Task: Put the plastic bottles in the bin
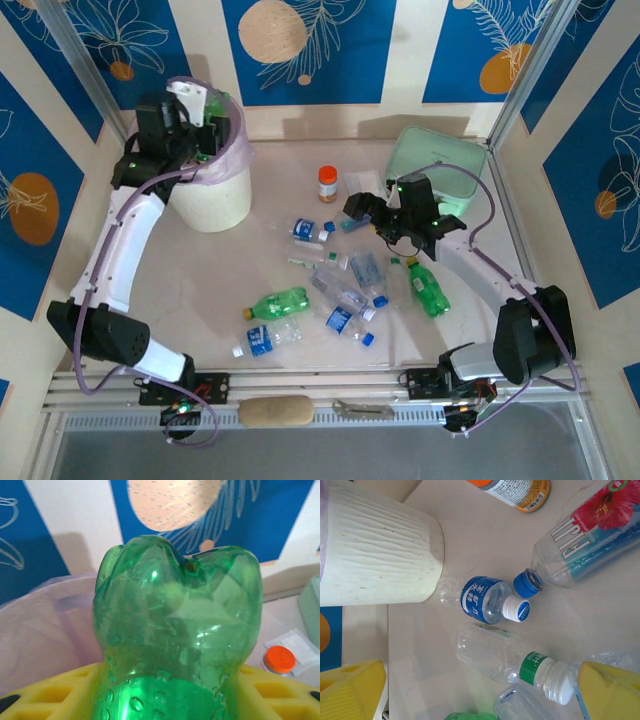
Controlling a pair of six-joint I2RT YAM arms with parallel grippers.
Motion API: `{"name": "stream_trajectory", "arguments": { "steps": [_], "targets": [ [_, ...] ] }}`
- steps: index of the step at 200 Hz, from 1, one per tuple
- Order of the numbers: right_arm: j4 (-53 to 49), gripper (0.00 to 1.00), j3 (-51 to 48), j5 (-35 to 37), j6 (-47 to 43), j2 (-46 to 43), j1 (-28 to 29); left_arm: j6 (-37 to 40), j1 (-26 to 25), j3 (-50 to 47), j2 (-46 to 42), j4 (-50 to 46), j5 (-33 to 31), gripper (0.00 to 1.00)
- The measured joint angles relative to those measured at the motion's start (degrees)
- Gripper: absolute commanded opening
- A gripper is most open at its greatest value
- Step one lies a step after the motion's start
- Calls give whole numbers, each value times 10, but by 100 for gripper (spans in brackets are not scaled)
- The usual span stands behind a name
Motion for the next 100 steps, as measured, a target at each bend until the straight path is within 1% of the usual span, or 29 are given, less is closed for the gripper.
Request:
{"name": "stream_trajectory", "arguments": {
  "steps": [24,53,100],
  "targets": [
    [0,99,-7,0,0,-8,-2,-2,23,7,3,11,0,56],
    [-3,99,-12,0,0,-21,-5,-10,45,9,5,48,1,56],
    [-9,99,-18,3,0,-44,-7,-10,54,3,11,112,-17,57]
  ]
}}
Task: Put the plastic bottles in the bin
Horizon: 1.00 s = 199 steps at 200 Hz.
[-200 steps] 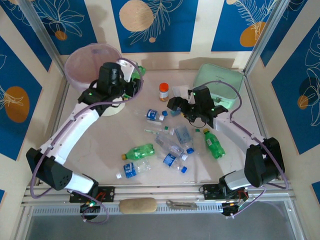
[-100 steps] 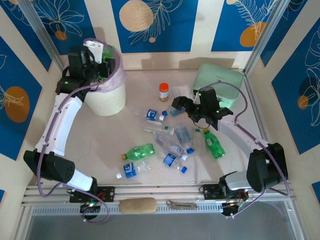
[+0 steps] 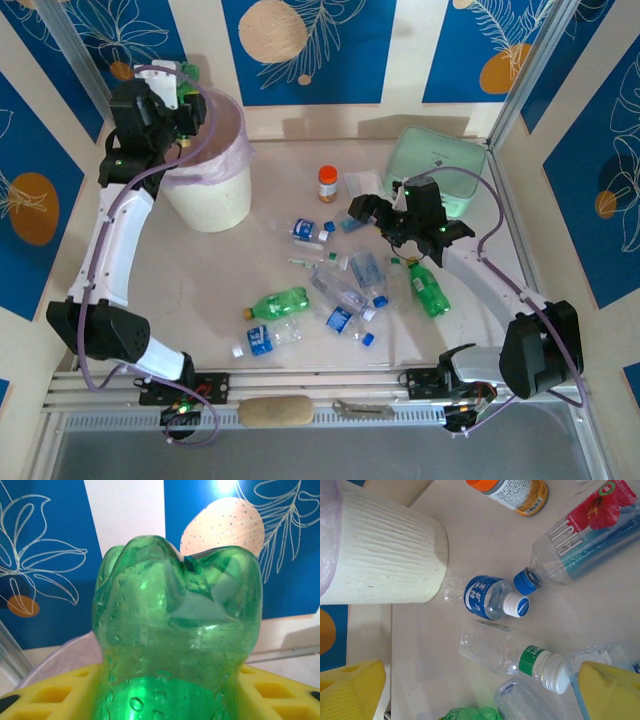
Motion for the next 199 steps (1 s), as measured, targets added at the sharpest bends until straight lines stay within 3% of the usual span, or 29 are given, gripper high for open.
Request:
{"name": "stream_trajectory", "arguments": {
  "steps": [111,169,199],
  "targets": [
    [-18,99,-10,13,0,-35,-8,8,24,2,103,-15,-2,66],
    [-21,99,-10,15,0,-36,-11,-4,28,12,112,-40,7,100],
    [-21,99,-10,15,0,-36,-11,-23,28,16,104,-48,20,100]
  ]
}}
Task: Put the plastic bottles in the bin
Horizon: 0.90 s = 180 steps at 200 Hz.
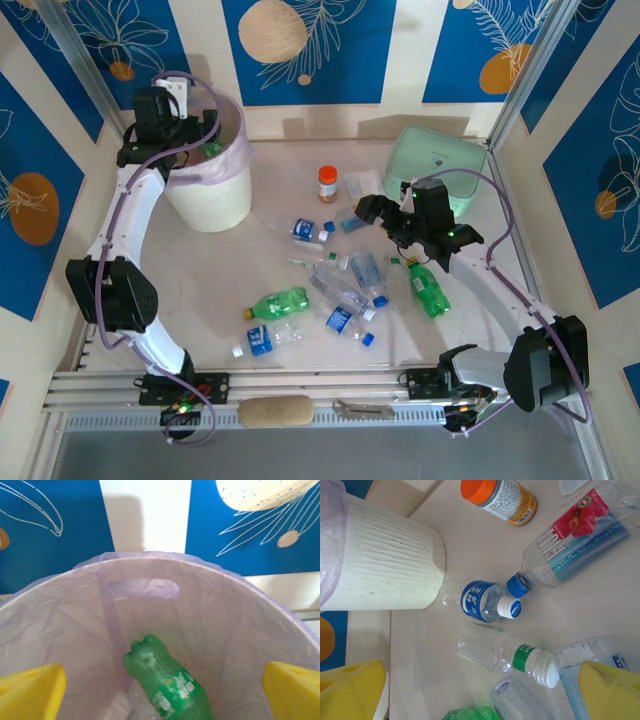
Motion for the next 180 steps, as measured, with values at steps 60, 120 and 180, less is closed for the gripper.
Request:
{"name": "stream_trajectory", "arguments": {
  "steps": [60,120,180],
  "targets": [
    [12,99,0,-5,0,22,0,-93,0,-49,-122,5,108,100],
    [33,99,0,-20,3,72,5,-163,-25,-240,-271,-4,233,100],
    [38,99,24,-22,9,112,14,-134,-196,-363,-322,-141,249,100]
  ]
}}
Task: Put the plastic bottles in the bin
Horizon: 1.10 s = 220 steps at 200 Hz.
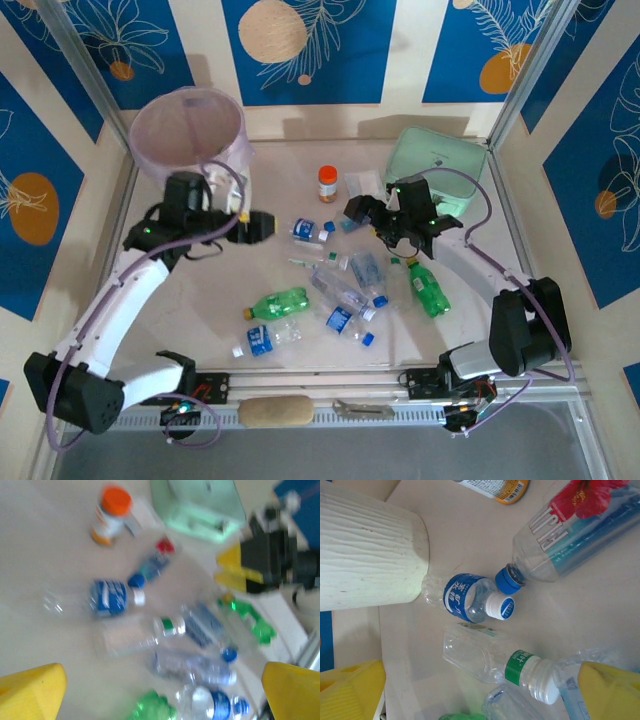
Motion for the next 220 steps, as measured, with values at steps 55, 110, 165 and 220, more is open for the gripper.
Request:
{"name": "stream_trajectory", "arguments": {
  "steps": [55,110,165,220],
  "targets": [
    [8,99,2,-9,12,19,2,-16,-141,-167,-96,-28,-90,95],
    [8,99,2,-10,13,19,2,-50,-246,-232,-113,-27,-129,92],
    [8,99,2,-10,13,19,2,-42,-322,-238,-55,-27,-179,89],
    [7,99,2,-10,13,19,2,-28,-370,-238,2,-29,-226,85]
  ]
}}
